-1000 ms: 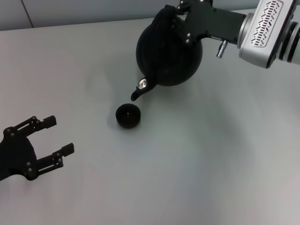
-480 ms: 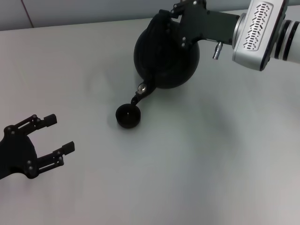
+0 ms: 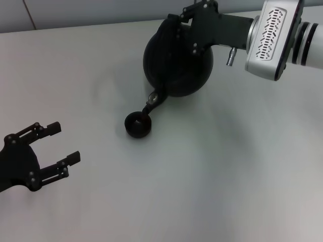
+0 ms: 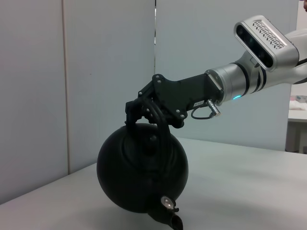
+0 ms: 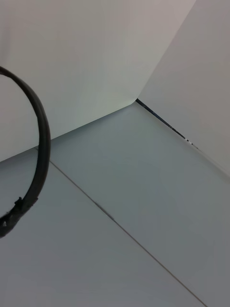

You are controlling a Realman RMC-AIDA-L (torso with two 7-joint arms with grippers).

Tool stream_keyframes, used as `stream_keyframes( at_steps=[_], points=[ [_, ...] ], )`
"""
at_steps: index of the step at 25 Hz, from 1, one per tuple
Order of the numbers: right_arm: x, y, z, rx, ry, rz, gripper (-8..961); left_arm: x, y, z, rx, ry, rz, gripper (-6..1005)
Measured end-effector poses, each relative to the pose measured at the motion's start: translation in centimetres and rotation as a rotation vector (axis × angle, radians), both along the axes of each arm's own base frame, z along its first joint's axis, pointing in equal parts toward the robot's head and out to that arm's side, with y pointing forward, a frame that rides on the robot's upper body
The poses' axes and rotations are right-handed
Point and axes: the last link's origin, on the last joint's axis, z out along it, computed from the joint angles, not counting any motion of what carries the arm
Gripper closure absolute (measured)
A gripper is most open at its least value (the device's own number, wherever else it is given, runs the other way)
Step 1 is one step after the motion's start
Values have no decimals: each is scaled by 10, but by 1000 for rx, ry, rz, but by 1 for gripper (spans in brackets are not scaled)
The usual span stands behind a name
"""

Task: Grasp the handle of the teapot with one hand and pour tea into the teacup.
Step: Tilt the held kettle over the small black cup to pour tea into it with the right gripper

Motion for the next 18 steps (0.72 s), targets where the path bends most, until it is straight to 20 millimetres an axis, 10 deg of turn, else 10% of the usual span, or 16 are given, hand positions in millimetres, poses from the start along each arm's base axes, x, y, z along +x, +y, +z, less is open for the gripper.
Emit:
stream_keyframes(
  at_steps=[18],
  points=[
    [5, 0, 7, -43, 194, -177, 880, 0, 0, -1, -1, -2, 3, 214]
  ],
)
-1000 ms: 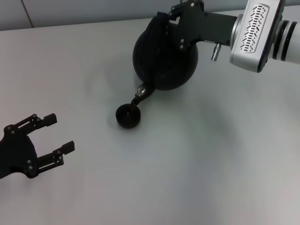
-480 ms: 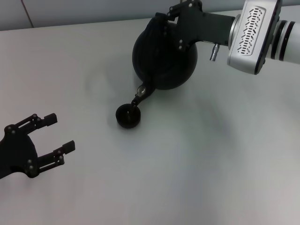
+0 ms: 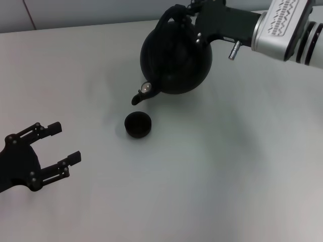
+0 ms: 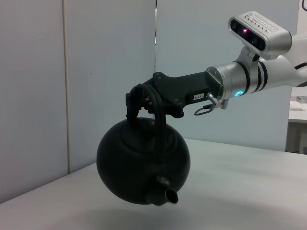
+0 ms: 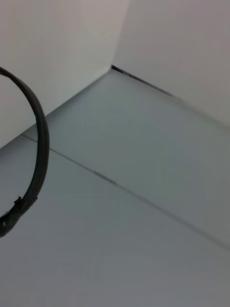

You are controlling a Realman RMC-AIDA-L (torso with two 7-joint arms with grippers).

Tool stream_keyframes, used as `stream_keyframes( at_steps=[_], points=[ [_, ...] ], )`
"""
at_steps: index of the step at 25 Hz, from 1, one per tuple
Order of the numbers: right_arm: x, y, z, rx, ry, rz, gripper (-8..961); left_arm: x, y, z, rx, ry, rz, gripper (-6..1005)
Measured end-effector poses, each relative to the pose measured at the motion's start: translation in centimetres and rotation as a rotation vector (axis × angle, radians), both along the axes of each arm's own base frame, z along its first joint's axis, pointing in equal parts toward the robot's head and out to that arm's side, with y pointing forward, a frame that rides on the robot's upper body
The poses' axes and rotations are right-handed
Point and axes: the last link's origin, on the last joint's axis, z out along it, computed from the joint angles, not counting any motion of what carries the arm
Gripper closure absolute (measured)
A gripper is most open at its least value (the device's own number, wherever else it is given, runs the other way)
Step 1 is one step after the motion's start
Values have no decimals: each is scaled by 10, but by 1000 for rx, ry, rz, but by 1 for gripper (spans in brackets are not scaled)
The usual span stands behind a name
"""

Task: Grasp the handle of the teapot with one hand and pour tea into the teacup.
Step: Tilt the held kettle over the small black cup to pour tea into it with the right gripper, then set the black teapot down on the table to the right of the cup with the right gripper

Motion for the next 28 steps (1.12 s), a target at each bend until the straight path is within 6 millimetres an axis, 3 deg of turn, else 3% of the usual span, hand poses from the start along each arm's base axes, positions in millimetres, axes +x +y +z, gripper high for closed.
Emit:
stream_keyframes(
  at_steps=[12, 28],
  points=[
    [38, -13, 11, 7, 253, -280, 870, 0, 1, 1, 2, -7, 5, 214],
    [74, -31, 11, 19, 380, -457, 855, 2, 3, 1, 3, -7, 0, 214]
  ],
)
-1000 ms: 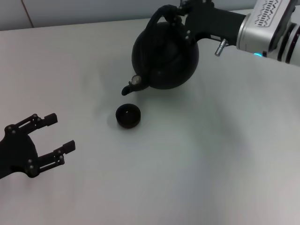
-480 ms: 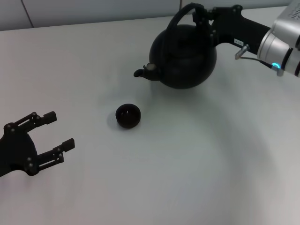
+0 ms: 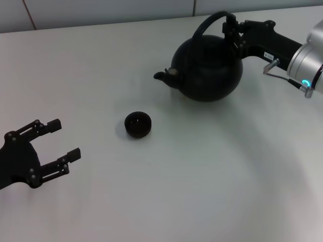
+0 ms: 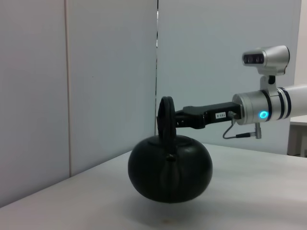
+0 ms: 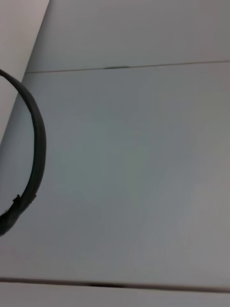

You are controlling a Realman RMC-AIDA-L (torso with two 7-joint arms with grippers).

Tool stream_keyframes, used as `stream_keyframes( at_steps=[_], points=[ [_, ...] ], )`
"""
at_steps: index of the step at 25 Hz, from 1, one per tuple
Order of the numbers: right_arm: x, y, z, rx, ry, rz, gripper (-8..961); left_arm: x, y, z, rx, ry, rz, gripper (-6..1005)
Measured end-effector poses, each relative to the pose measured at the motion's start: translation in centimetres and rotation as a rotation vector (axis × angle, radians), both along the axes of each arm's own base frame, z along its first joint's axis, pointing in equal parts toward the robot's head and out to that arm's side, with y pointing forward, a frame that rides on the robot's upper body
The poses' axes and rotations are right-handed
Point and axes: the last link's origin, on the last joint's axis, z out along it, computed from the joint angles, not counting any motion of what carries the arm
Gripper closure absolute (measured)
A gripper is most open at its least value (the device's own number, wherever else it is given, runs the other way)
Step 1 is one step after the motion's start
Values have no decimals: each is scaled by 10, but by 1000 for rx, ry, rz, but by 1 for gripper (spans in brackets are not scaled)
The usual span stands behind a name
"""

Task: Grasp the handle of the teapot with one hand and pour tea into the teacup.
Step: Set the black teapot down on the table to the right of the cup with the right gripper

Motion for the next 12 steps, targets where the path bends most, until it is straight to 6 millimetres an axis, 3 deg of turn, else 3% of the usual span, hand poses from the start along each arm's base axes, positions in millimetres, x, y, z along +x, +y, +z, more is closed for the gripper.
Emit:
stream_keyframes(
  at_steps=[12],
  points=[
    [9, -4, -7, -18, -9, -46, 844, 1, 1, 0, 1, 1, -4, 214]
  ],
)
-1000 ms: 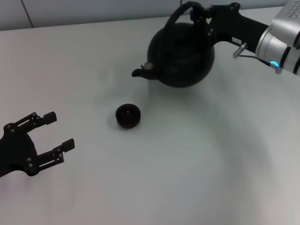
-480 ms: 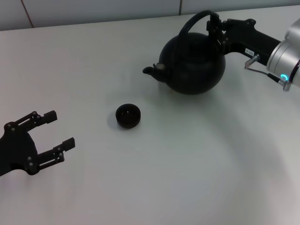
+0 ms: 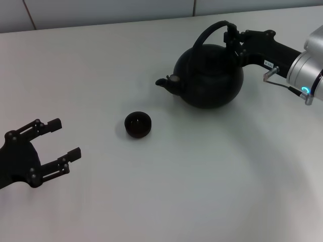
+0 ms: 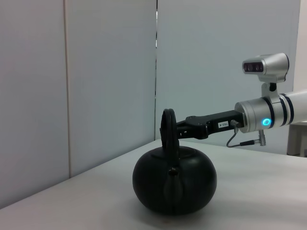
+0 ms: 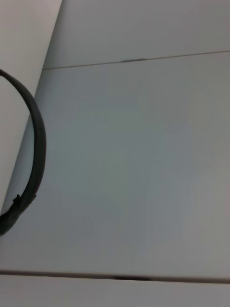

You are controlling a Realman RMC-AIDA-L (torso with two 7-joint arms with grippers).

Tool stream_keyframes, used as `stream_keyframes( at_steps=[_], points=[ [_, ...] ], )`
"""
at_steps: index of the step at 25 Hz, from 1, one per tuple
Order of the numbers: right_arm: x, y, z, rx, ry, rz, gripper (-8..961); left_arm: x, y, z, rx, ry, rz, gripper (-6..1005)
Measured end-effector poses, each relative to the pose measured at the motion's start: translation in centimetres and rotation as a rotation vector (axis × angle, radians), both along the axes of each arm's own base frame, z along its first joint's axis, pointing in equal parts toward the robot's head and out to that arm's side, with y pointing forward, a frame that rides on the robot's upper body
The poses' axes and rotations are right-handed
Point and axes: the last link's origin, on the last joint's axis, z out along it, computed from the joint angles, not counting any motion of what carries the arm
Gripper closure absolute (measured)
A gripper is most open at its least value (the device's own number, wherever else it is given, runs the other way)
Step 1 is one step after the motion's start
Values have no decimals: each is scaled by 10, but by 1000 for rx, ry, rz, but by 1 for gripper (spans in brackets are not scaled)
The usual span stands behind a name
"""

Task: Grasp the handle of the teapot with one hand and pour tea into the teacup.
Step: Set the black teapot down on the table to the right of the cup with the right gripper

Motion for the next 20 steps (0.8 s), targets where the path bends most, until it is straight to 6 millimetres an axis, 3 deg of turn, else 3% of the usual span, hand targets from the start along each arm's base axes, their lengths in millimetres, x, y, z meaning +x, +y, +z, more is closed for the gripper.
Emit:
stream_keyframes(
  at_steps=[20],
  points=[
    [0, -1, -4, -10, -24, 4, 825, 1, 0, 0, -2, -3, -1, 214]
  ],
)
